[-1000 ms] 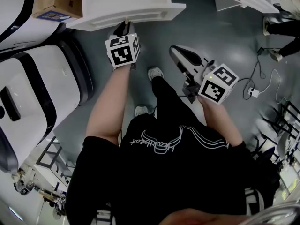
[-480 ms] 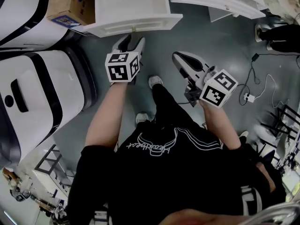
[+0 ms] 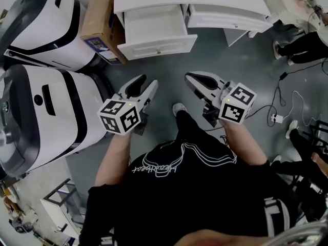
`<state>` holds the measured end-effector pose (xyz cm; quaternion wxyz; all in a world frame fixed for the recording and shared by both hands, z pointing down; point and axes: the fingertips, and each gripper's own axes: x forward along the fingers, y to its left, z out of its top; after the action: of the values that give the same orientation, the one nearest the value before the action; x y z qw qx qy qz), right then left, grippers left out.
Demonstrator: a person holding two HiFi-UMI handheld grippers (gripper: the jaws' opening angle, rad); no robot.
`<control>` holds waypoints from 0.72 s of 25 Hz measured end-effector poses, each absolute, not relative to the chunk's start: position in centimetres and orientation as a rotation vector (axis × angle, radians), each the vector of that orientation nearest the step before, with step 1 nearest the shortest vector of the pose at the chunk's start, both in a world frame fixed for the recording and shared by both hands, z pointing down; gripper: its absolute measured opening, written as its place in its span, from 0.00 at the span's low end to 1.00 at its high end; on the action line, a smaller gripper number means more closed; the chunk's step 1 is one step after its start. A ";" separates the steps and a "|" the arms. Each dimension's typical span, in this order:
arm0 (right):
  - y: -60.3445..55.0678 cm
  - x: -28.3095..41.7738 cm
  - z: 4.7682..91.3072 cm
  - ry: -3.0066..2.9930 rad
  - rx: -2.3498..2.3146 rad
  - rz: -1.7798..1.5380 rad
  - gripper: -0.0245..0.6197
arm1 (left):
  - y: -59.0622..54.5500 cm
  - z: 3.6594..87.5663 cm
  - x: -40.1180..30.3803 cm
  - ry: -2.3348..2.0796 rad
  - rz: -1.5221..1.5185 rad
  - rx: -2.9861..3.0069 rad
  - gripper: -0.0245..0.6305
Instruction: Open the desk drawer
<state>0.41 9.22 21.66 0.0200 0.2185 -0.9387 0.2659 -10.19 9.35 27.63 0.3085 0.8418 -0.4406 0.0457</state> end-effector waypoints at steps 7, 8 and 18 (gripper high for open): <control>14.5 -1.6 16.8 -2.966 0.614 0.669 0.05 | 15.3 17.8 -10.1 -1.101 -0.030 2.391 0.09; 15.1 -1.7 16.3 -2.977 0.602 0.655 0.05 | 15.9 17.0 -9.7 -1.081 -0.036 2.430 0.06; 18.0 -0.7 12.4 -3.051 0.594 0.597 0.05 | 19.3 13.2 -6.7 -1.017 -0.015 2.556 0.04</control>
<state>-0.65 17.99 12.35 -0.0118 0.1876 -0.9639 0.1885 -6.70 19.33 13.19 0.1941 0.9115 -0.3626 -0.0055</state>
